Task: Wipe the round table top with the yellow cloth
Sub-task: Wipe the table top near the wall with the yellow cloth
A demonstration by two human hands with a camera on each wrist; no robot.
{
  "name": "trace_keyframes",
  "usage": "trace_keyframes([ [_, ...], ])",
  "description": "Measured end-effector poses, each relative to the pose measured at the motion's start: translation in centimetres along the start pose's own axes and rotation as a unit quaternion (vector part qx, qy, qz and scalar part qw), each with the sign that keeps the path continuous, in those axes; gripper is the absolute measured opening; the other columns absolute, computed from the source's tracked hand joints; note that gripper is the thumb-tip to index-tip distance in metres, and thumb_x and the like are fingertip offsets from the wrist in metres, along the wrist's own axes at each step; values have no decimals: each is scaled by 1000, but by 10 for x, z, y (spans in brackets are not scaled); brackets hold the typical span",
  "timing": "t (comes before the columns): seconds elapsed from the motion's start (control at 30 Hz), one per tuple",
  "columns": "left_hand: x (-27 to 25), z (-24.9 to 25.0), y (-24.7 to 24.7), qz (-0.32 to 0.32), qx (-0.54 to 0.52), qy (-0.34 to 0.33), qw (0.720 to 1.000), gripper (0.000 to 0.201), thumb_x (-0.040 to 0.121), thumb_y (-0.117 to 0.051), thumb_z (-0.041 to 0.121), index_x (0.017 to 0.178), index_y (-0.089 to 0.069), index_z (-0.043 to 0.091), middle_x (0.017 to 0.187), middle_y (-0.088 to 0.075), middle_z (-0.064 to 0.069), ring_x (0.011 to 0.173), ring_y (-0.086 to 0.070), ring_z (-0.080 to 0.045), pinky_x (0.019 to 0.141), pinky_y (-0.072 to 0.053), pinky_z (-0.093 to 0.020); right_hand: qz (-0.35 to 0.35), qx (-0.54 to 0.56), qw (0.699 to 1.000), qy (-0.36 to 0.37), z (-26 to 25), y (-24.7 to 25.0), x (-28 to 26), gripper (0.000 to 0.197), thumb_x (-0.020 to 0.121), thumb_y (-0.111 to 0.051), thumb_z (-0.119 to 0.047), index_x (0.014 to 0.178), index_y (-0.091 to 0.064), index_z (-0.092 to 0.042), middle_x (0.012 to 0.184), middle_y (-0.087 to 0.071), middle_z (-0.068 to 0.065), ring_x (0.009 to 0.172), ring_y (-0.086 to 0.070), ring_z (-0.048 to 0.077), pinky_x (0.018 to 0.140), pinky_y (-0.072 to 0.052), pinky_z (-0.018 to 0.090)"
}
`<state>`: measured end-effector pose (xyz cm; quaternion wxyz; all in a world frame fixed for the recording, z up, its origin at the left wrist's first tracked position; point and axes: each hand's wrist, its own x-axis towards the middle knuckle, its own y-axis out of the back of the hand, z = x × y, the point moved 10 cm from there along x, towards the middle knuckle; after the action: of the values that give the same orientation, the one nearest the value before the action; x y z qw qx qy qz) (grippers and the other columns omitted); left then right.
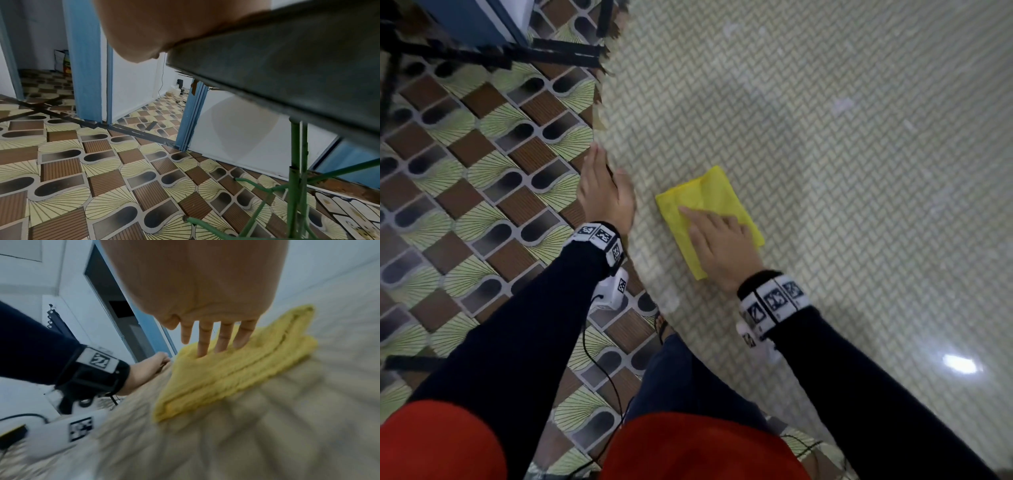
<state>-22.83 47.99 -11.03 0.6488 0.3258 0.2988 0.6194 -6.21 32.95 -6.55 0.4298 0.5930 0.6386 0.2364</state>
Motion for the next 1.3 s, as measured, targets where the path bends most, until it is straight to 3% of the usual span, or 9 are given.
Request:
trace_keyframes([
  [0.1,1,-2,0,-5,15,3,1000,60,98,-22,39,153,-22,14,161,-17,0,148,-13,-17,118,-9,-45,71,-52,996,-7,5,19,31,44,98,-29,-42,132,-53,-30,139,-49,1,123,-42,30,104,-29,46],
  [0.2,0,-3,-1,-10,37,4,999,61,99,-20,41,153,-21,13,161,-16,-1,148,-13,-19,118,-10,-45,-16,-136,990,-33,16,-19,42,50,100,-21,-52,149,-18,-43,162,-2,0,147,1,28,116,3,49],
  [0.27,-1,-1,0,-9,52,-2,999,60,100,-20,40,153,-20,13,161,-16,-2,148,-14,-21,118,-10,-46,-24,-156,987,-35,17,-28,40,52,100,-13,-53,150,-1,-44,161,13,-3,147,14,27,116,9,51],
  [0.5,-5,1,-2,-26,86,3,996,60,102,-19,44,154,-17,13,162,-12,-1,148,-11,-21,118,-9,-47,16,-147,989,-13,37,-41,-42,56,100,-21,-42,153,-21,-23,160,-14,7,147,-11,30,118,-8,47],
  [0.63,-6,2,-4,-30,102,6,994,61,103,-18,44,154,-16,12,162,-11,-2,148,-10,-22,118,-9,-47,31,-136,987,-74,84,-22,-82,54,99,-24,-35,152,-23,-25,160,-16,5,147,-13,28,118,-12,46],
  [0.83,-2,-3,-9,-34,112,6,993,63,101,-23,45,154,-18,12,162,-12,-3,148,-13,-23,118,-11,-48,13,-106,981,-162,122,26,-4,55,101,-25,-26,154,-11,-23,161,4,12,147,4,37,116,0,49],
  [0.97,-1,-6,-9,-31,106,6,994,63,100,-23,47,154,-19,13,162,-13,-2,148,-13,-23,118,-10,-48,-28,-116,989,-85,56,-11,36,57,102,-28,-21,154,-3,-23,160,11,12,146,10,36,116,6,47],
  [1.1,-2,-4,-9,-27,114,11,993,62,101,-24,46,154,-19,14,162,-12,0,148,-13,-22,118,-9,-48,-15,-110,993,39,3,-54,-29,56,94,-32,-23,150,-29,-18,158,-18,12,145,-16,37,116,-9,47],
  [1.3,-3,-2,-8,-29,108,3,994,61,101,-22,45,154,-18,14,162,-11,0,148,-11,-22,117,-8,-49,-2,-118,993,-30,90,-27,-98,60,93,-31,-27,152,-22,-25,160,-14,3,147,-11,27,117,-13,48],
])
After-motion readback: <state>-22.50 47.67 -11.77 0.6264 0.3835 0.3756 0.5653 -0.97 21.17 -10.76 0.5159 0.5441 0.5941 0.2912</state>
